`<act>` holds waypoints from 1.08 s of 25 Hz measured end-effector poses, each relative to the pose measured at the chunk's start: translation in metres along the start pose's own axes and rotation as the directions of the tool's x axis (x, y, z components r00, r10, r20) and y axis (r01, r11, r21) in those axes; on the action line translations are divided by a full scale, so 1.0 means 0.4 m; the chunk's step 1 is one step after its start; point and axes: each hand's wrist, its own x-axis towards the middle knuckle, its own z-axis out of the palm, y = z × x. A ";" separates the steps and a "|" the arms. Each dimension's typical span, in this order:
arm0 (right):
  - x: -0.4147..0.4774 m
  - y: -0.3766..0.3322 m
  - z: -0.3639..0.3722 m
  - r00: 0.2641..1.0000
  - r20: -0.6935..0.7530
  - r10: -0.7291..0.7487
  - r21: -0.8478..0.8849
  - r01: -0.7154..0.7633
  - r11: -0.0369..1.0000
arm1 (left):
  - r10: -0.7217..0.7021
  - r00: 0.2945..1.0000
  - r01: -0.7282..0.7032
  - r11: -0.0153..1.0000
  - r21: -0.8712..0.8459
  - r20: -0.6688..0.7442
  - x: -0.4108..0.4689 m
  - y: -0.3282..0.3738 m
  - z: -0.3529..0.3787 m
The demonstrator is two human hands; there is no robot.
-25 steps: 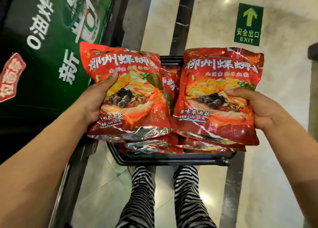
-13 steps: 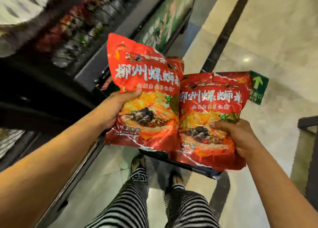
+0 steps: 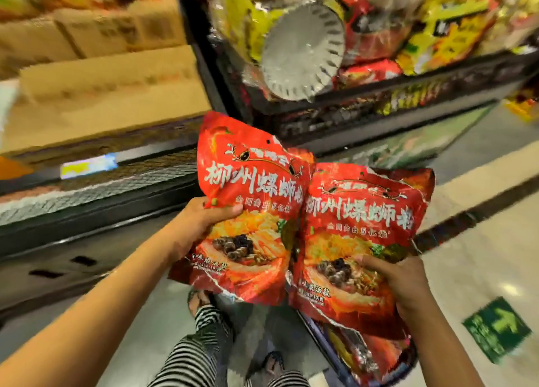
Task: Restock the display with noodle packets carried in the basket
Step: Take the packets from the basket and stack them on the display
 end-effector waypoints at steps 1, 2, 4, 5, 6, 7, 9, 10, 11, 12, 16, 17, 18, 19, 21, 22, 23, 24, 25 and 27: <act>-0.004 -0.011 0.029 0.998 0.060 -0.011 -0.007 0.012 1.000 | 0.016 0.999 -0.018 0.999 -0.038 -0.045 -0.046 -0.002 -0.037; -0.007 -0.022 0.062 0.994 0.108 -0.016 -0.013 0.018 1.000 | 0.025 0.996 -0.031 0.998 -0.063 -0.085 -0.089 -0.007 -0.071; -0.010 -0.043 0.140 0.982 0.186 -0.023 -0.058 0.034 0.998 | 0.039 0.984 -0.058 0.993 -0.106 -0.175 -0.177 -0.022 -0.148; -0.011 -0.059 0.190 0.973 0.230 -0.023 -0.077 0.042 0.996 | 0.045 0.974 -0.076 0.988 -0.132 -0.223 -0.224 -0.030 -0.192; -0.016 -0.080 0.244 0.963 0.269 -0.025 -0.093 0.052 0.994 | 0.051 0.962 -0.092 0.985 -0.146 -0.268 -0.270 -0.034 -0.235; -0.024 -0.103 0.301 0.950 0.310 -0.036 -0.108 0.073 0.991 | 0.055 0.948 -0.106 0.983 -0.147 -0.314 -0.311 -0.038 -0.280; -0.044 -0.138 0.419 0.911 0.403 -0.083 -0.155 0.158 0.975 | 0.050 0.904 -0.126 0.980 -0.154 -0.424 -0.394 -0.047 -0.373; -0.056 -0.154 0.476 0.885 0.452 -0.107 -0.179 0.208 0.962 | 0.045 0.881 -0.131 0.980 -0.151 -0.472 -0.431 -0.052 -0.417; -0.070 -0.173 0.530 0.858 0.499 -0.120 -0.209 0.254 0.944 | 0.048 0.863 -0.135 0.981 -0.138 -0.503 -0.463 -0.055 -0.459; -0.094 -0.192 0.599 0.826 0.548 -0.130 -0.234 0.301 0.925 | 0.050 0.840 -0.136 0.983 -0.121 -0.540 -0.503 -0.062 -0.511; -0.194 -0.226 0.870 0.749 0.648 -0.141 -0.285 0.410 0.866 | 0.059 0.745 -0.168 0.981 -0.100 -0.665 -0.667 -0.087 -0.718; -0.223 -0.230 0.933 0.752 0.640 -0.155 -0.275 0.413 0.868 | 0.063 0.728 -0.182 0.978 -0.104 -0.683 -0.708 -0.092 -0.770; -0.255 -0.234 0.994 0.759 0.629 -0.170 -0.250 0.404 0.880 | 0.073 0.712 -0.201 0.974 -0.104 -0.699 -0.747 -0.094 -0.821; -0.284 -0.237 1.045 0.758 0.627 -0.180 -0.219 0.393 0.893 | 0.084 0.697 -0.216 0.972 -0.096 -0.712 -0.780 -0.095 -0.866; -0.353 -0.247 1.139 0.740 0.655 -0.156 -0.163 0.339 0.927 | 0.087 0.645 -0.226 0.971 -0.081 -0.759 -0.827 -0.102 -0.963; -0.383 -0.249 1.182 0.731 0.670 -0.130 -0.145 0.300 0.943 | 0.086 0.620 -0.240 0.967 -0.085 -0.780 -0.845 -0.105 -1.010; -0.407 -0.249 1.220 0.731 0.672 -0.120 -0.132 0.278 0.952 | 0.091 0.602 -0.270 0.958 -0.095 -0.793 -0.860 -0.103 -1.055; -0.425 -0.248 1.255 0.734 0.667 -0.127 -0.114 0.269 0.956 | 0.087 0.590 -0.299 0.947 -0.117 -0.803 -0.871 -0.097 -1.096; -0.436 -0.249 1.283 0.739 0.660 -0.138 -0.091 0.261 0.961 | 0.083 0.593 -0.324 0.935 -0.143 -0.801 -0.878 -0.091 -1.134; -0.445 -0.276 1.333 0.751 0.642 -0.155 -0.040 0.235 0.971 | 0.100 0.608 -0.391 0.901 -0.187 -0.788 -0.882 -0.061 -1.197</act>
